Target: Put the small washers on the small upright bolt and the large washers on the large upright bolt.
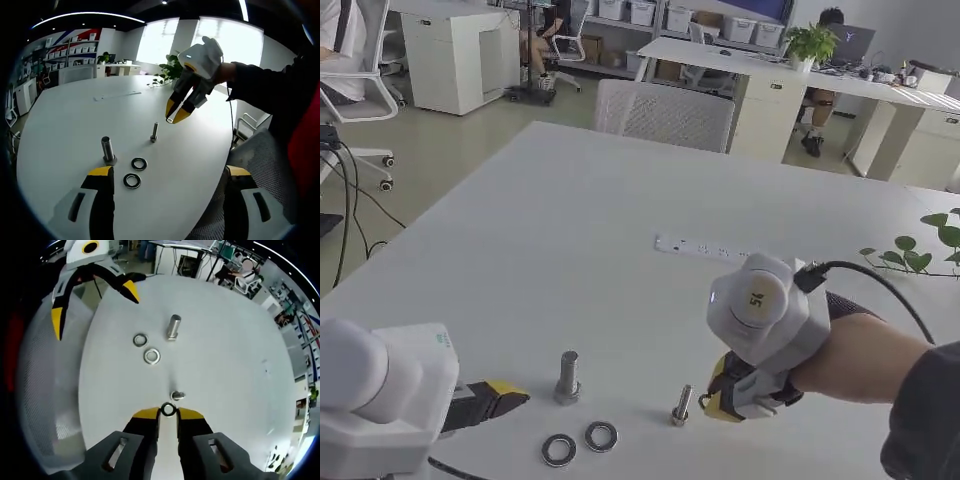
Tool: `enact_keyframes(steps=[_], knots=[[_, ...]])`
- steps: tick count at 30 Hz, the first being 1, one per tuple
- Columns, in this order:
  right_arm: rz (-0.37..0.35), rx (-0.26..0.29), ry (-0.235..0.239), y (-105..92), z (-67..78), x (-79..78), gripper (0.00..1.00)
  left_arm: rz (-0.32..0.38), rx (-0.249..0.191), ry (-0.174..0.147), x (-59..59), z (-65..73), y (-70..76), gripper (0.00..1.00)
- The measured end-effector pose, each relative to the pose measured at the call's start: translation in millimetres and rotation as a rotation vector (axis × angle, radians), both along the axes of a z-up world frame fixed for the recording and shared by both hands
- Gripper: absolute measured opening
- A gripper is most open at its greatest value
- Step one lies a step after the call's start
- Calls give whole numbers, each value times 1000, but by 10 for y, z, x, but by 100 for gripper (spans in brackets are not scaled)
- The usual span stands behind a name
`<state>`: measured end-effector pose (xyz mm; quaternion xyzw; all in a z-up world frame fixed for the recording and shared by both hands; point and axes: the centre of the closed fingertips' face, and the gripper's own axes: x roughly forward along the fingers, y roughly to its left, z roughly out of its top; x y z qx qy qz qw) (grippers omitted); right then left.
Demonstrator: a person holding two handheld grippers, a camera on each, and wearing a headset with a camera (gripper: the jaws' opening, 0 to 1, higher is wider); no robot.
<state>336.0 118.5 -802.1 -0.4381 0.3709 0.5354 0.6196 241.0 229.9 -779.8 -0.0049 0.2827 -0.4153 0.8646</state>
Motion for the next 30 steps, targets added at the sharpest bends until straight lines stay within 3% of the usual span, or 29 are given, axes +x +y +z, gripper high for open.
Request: enact_keyframes(steps=[12,30], knots=[[9,-12,-12,116,-32,176,14,9,2,4,14,-14,49,91],[16,-31,10,143,-136,224,14,17,4,11,11,-33,72,90]])
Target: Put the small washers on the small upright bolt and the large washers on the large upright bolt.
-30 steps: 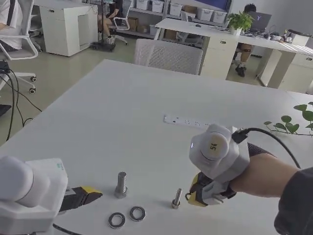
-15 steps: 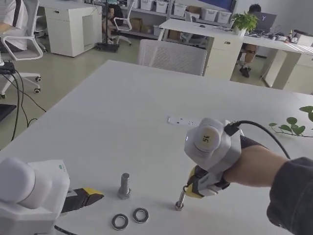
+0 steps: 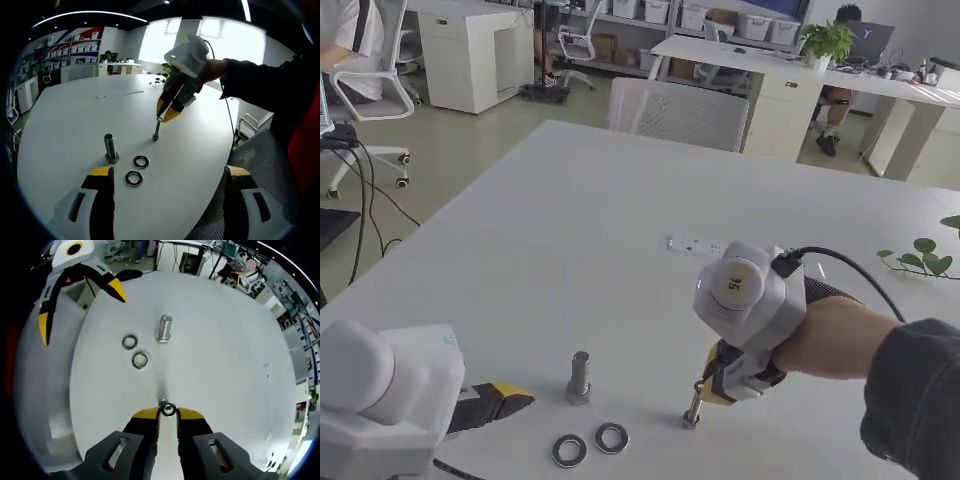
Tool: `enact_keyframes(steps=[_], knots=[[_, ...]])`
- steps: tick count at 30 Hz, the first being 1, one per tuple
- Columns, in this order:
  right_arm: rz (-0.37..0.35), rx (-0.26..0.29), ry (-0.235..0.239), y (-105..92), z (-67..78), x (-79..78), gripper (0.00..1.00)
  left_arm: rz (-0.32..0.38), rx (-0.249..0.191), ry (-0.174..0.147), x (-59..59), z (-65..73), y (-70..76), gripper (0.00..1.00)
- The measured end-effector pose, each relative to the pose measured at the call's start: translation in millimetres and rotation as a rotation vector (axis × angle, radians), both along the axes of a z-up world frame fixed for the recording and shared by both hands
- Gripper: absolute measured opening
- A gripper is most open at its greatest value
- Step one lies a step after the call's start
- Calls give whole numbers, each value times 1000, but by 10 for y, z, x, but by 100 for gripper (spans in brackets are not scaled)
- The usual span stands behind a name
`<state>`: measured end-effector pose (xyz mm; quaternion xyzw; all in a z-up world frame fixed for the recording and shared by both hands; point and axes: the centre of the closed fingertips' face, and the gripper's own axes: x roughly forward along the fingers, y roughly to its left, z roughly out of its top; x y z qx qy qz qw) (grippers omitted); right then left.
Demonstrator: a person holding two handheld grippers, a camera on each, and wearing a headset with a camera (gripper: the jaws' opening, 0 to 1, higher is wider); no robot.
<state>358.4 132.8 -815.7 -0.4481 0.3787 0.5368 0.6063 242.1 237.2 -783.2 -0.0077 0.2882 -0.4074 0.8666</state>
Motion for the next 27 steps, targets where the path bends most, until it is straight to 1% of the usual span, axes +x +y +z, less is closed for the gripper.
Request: enact_keyframes(steps=[10,20,27], knots=[[1,-4,13,19,-42,8,14,6,-1,0,14,0,10,90],[-2,-21,33,17,-158,7,14,10,-1,0,16,1,19,90],[-7,-32,51,21,-282,5,14,12,-1,3,12,1,18,90]])
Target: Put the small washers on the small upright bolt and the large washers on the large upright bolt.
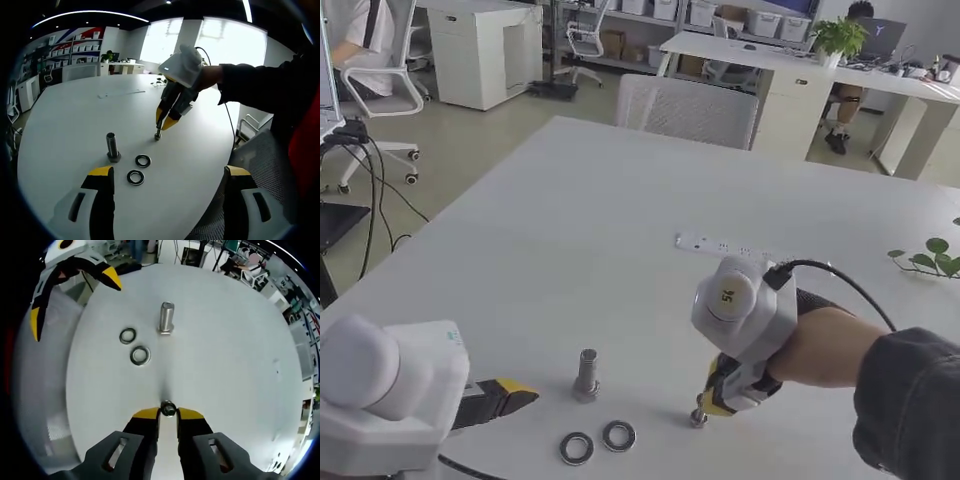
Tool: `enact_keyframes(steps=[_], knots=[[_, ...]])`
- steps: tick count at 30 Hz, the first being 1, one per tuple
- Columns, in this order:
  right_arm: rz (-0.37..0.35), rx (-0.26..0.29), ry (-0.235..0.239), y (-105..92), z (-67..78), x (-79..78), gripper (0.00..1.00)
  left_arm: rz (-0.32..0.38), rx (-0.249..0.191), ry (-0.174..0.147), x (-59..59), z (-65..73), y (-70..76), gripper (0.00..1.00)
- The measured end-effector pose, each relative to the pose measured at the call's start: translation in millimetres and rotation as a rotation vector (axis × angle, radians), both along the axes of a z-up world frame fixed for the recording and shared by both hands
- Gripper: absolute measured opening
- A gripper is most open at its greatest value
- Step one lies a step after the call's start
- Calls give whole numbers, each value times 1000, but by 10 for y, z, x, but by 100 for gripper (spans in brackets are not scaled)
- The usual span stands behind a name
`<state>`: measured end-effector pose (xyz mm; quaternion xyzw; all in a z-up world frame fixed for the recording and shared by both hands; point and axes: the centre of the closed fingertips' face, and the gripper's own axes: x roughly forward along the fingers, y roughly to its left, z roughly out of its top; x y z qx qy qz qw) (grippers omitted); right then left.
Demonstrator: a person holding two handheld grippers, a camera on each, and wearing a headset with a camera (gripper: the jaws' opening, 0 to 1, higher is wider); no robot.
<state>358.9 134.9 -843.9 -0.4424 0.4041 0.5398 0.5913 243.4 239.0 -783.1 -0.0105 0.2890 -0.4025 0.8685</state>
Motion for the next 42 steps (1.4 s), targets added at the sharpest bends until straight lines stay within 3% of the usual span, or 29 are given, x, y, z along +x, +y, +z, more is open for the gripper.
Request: enact_keyframes(steps=[13,42], knots=[[-17,-9,33,6,-181,-24,14,3,0,2,3,-12,22,91],[-25,-2,44,5,-252,-39,17,4,4,6,-7,-27,28,91]])
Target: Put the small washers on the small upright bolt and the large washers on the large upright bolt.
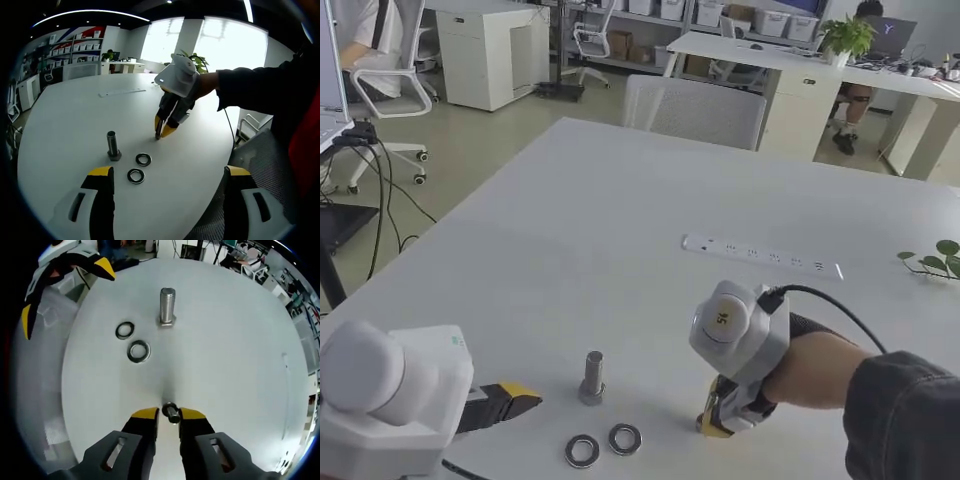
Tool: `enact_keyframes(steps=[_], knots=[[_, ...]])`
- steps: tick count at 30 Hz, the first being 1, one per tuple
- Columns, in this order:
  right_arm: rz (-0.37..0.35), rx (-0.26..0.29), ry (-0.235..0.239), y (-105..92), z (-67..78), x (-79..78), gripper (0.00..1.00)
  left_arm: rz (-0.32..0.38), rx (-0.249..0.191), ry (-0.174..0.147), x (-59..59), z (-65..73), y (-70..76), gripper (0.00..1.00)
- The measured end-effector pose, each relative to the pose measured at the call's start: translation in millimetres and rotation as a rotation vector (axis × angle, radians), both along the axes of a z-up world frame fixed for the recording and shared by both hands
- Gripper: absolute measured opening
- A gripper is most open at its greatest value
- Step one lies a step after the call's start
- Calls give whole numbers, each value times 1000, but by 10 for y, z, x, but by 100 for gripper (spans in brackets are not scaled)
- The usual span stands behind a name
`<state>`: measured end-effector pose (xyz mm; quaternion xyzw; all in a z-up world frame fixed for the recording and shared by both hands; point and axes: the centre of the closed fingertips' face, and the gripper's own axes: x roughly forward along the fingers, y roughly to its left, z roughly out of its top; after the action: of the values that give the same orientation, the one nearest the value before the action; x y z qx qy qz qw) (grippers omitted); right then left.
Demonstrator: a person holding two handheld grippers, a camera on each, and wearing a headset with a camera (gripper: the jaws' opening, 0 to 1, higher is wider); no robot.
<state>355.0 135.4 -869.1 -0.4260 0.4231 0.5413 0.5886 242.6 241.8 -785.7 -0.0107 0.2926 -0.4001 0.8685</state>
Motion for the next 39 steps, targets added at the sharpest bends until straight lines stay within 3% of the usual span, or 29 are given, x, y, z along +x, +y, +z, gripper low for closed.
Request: enact_keyframes(steps=[24,39], knots=[[-55,32,-5,-182,109,-37,29,-3,-1,-8,5,26,-15,91],[-69,54,-13,-348,189,-296,30,-8,-3,-15,6,44,-26,91]])
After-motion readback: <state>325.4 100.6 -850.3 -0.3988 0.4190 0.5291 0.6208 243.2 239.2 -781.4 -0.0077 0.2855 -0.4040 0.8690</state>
